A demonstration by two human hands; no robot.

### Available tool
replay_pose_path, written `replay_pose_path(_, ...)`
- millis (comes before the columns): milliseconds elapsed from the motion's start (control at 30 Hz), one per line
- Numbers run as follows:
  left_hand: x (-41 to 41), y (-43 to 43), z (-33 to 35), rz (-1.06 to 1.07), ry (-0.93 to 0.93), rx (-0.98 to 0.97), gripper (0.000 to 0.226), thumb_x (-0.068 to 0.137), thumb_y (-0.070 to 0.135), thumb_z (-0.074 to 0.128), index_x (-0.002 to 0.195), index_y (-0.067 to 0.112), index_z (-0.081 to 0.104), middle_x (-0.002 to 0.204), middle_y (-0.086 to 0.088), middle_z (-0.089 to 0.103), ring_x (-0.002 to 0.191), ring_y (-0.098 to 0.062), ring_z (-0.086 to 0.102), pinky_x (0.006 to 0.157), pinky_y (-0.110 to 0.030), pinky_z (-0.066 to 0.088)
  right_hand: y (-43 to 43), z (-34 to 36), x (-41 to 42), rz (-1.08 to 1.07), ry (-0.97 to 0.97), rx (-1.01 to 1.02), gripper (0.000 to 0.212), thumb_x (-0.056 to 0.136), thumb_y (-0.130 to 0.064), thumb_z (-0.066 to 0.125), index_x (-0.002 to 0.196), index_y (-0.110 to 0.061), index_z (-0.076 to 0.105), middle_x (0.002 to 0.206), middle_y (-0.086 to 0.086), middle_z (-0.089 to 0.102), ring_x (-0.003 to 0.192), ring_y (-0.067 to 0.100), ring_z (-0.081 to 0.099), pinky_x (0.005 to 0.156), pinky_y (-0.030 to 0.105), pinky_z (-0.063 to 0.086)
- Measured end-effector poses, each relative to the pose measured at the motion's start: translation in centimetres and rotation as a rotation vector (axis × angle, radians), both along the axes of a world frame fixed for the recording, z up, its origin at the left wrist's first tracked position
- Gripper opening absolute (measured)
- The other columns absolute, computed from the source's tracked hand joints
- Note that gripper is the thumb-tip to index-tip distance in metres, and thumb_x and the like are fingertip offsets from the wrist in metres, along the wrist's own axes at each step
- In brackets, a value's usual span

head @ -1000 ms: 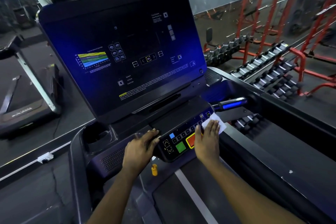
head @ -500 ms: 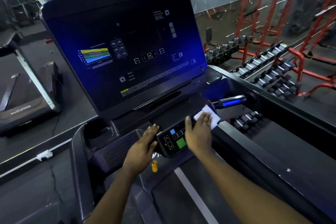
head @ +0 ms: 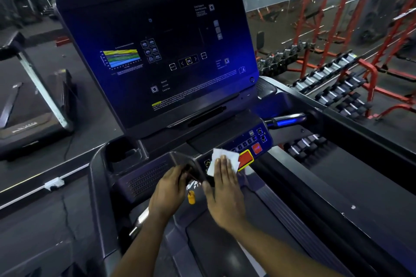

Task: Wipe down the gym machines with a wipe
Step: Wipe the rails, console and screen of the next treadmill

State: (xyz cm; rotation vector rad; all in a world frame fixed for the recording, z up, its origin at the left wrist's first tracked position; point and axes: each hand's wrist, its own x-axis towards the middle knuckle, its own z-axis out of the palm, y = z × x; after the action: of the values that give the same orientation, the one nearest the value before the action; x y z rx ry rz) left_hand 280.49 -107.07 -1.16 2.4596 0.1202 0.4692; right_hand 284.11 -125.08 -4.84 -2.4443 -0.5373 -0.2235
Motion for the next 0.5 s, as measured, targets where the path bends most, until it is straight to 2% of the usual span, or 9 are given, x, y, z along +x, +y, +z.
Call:
replay_pose_path(100, 0.3, 0.5, -0.5, -0.005, -0.011, -0.008, 0.014, 0.099, 0.013, 0.058, 0.111, 0.017, 0.063, 0.101, 0.002, 0.067, 0.088, -0.016, 0.065, 0.078, -0.04, 0.055, 2.0, 1.5, 1.0, -0.164, 0.072, 0.083, 0.078, 0.103, -0.057, 0.018, 0.16, -0.004, 0.009, 0.168, 0.01, -0.001, 0.157, 0.02, -0.005, 0.126, 0.044, 0.012)
replay_pose_path(167, 0.4, 0.6, -0.5, -0.014, -0.021, -0.021, 0.015, 0.099, 0.012, 0.059, 0.112, 0.017, 0.063, 0.102, 0.002, 0.066, 0.089, -0.015, 0.064, 0.079, -0.039, 0.055, 2.7, 1.3, -0.8, -0.048, 0.044, 0.082, 0.076, 0.105, -0.056, 0.02, 0.161, -0.006, 0.008, 0.169, 0.01, -0.002, 0.156, 0.019, -0.007, 0.127, 0.04, 0.006)
replay_pose_path(233, 0.5, 0.6, -0.5, -0.02, -0.023, -0.03, 0.016, 0.099, 0.011, 0.058, 0.113, 0.018, 0.063, 0.102, 0.004, 0.064, 0.088, -0.012, 0.062, 0.079, -0.039, 0.054, 1.7, 0.3, -2.9, 0.081, 0.004, -0.008, 0.071, 0.107, -0.051, 0.024, 0.162, -0.01, 0.004, 0.17, 0.005, -0.005, 0.156, 0.015, -0.009, 0.127, 0.036, 0.0)
replay_pose_path(267, 0.4, 0.5, -0.5, -0.019, -0.028, -0.038, 0.019, 0.099, 0.011, 0.058, 0.116, 0.018, 0.062, 0.104, 0.005, 0.062, 0.09, -0.011, 0.061, 0.08, -0.037, 0.054, 1.0, -0.3, -3.1, 0.079, -0.015, -0.049, 0.07, 0.107, -0.05, 0.024, 0.162, -0.011, 0.003, 0.17, 0.004, -0.005, 0.156, 0.015, -0.009, 0.127, 0.036, 0.0)
replay_pose_path(333, 0.2, 0.4, -0.3, -0.028, -0.034, -0.044, 0.028, 0.1, 0.011, 0.057, 0.127, 0.02, 0.058, 0.111, 0.007, 0.058, 0.098, -0.007, 0.057, 0.086, -0.031, 0.052, 0.9, -0.3, -1.8, -0.071, -0.003, -0.052, 0.072, 0.106, -0.051, 0.023, 0.161, -0.01, 0.004, 0.169, 0.006, -0.003, 0.156, 0.017, -0.007, 0.127, 0.04, 0.005)
replay_pose_path(400, 0.2, 0.2, -0.1, -0.032, -0.019, -0.04, 0.039, 0.101, 0.013, 0.055, 0.138, 0.022, 0.053, 0.121, 0.008, 0.054, 0.109, -0.004, 0.053, 0.095, -0.027, 0.048, 1.5, 0.8, 0.2, -0.264, 0.094, 0.002, 0.076, 0.103, -0.054, 0.02, 0.16, -0.007, 0.001, 0.168, 0.008, -0.004, 0.156, 0.02, -0.007, 0.127, 0.043, 0.007)
replay_pose_path(500, 0.3, 0.1, -0.2, -0.044, -0.029, -0.022, 0.051, 0.101, 0.013, 0.055, 0.15, 0.024, 0.045, 0.139, 0.005, 0.049, 0.128, -0.009, 0.047, 0.108, -0.029, 0.043, 0.9, 2.0, 3.0, -0.386, 0.201, 0.014, 0.077, 0.104, -0.054, 0.018, 0.159, -0.006, -0.006, 0.167, 0.012, -0.01, 0.155, 0.023, -0.011, 0.127, 0.044, 0.001)
